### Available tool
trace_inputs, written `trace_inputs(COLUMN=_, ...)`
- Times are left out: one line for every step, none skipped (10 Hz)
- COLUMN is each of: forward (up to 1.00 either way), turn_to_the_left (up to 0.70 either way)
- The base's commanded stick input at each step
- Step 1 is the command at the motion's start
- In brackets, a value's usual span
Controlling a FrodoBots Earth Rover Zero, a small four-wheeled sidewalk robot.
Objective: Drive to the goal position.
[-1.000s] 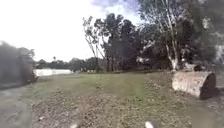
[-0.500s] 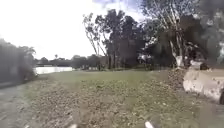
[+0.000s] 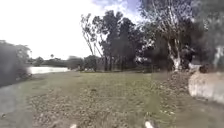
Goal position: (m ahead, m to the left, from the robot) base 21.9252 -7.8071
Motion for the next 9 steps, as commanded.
trace_inputs(forward=0.7, turn_to_the_left=0.0)
trace_inputs(forward=0.7, turn_to_the_left=0.0)
trace_inputs(forward=0.7, turn_to_the_left=0.0)
trace_inputs(forward=0.7, turn_to_the_left=0.0)
trace_inputs(forward=0.7, turn_to_the_left=0.0)
trace_inputs(forward=0.7, turn_to_the_left=0.0)
trace_inputs(forward=0.7, turn_to_the_left=-0.11)
trace_inputs(forward=0.7, turn_to_the_left=-0.22)
trace_inputs(forward=0.7, turn_to_the_left=-0.17)
